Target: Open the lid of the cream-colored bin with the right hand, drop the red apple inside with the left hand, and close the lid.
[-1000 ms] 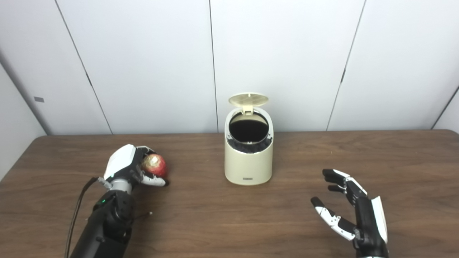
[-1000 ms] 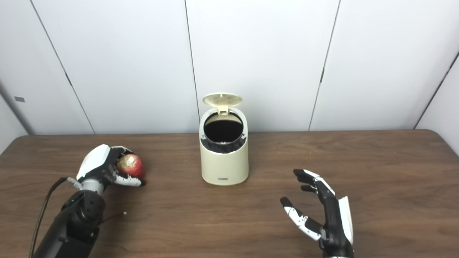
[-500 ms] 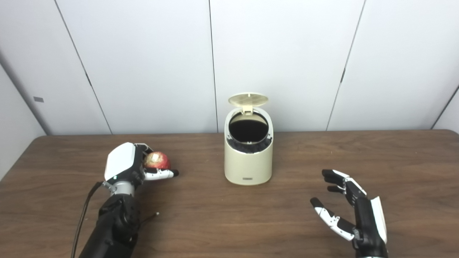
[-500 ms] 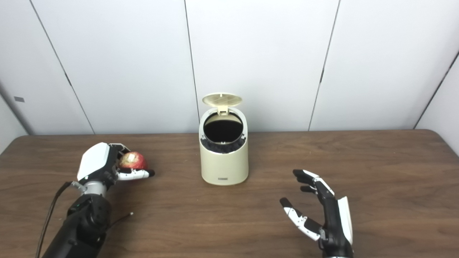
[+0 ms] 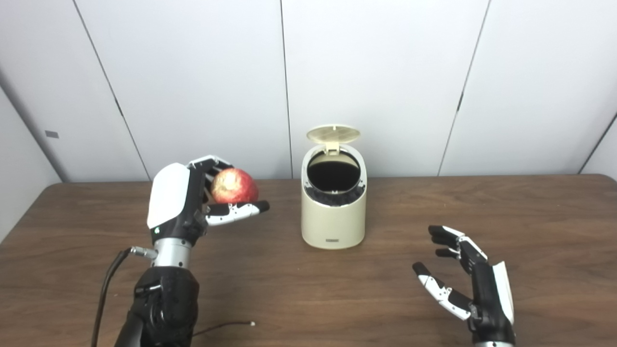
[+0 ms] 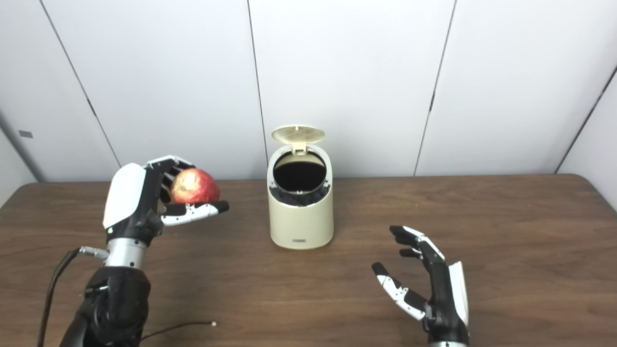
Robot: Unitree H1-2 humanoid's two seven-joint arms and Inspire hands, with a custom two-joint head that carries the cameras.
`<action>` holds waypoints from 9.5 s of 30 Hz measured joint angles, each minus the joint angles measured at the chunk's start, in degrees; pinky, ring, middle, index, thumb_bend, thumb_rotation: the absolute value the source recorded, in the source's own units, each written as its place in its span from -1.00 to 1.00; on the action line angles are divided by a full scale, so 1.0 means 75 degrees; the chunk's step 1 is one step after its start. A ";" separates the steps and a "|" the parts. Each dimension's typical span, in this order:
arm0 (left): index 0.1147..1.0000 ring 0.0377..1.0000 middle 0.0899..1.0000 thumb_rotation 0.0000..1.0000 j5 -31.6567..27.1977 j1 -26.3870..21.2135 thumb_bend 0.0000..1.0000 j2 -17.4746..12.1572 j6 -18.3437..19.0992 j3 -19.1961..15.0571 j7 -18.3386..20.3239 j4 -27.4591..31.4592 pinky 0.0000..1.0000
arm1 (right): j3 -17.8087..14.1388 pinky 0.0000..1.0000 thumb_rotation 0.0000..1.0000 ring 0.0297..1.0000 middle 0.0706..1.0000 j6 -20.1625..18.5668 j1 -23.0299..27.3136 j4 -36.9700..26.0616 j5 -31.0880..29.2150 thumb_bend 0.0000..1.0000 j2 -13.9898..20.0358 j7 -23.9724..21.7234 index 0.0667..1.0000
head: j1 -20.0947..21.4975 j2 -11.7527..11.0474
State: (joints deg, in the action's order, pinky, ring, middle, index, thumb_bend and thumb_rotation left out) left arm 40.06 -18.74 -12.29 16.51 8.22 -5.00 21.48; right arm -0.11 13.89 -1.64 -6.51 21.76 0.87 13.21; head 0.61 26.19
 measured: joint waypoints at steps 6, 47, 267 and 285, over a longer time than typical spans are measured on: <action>-0.15 -0.24 -0.11 -1.00 -0.0331 -0.0094 0.01 0.0637 -0.0408 -0.0082 0.0007 0.0260 -0.37 | 0.0001 0.25 -0.71 0.42 0.43 0.0004 0.0104 0.0104 0.0031 -0.47 -0.0020 0.0088 0.33 | 0.0070 -0.0036; -0.09 -0.65 -0.30 -1.00 -0.0059 -0.1863 0.03 0.2094 -0.0546 0.0179 -0.1447 -0.4533 -0.73 | 0.0208 0.21 -0.65 0.39 0.41 -0.0018 0.0157 0.0115 0.0432 -0.47 -0.0265 0.0299 0.38 | 0.0410 -0.0035; 0.30 0.39 0.37 0.36 -0.4660 0.0803 -0.46 0.2474 -0.1453 -0.1592 -0.0321 -0.1507 0.25 | 0.1520 0.67 0.69 0.89 0.85 -0.2404 0.4728 -0.1730 0.3652 0.63 0.1348 -0.3663 0.77 | 0.0516 -0.0422; 0.29 0.39 0.36 0.42 -0.4583 0.0762 -0.38 0.2474 -0.1407 -0.1477 -0.0522 -0.1358 0.25 | 0.2184 0.70 0.75 0.83 0.85 -0.2693 0.5774 0.0255 0.3180 0.85 0.1449 -0.4900 0.77 | 0.0422 -0.0364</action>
State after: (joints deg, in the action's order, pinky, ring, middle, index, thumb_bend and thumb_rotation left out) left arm 5.69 -13.03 6.27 5.96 -2.86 -8.92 11.30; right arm 16.27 -6.31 41.66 -4.60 45.61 11.74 -23.55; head 3.78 23.47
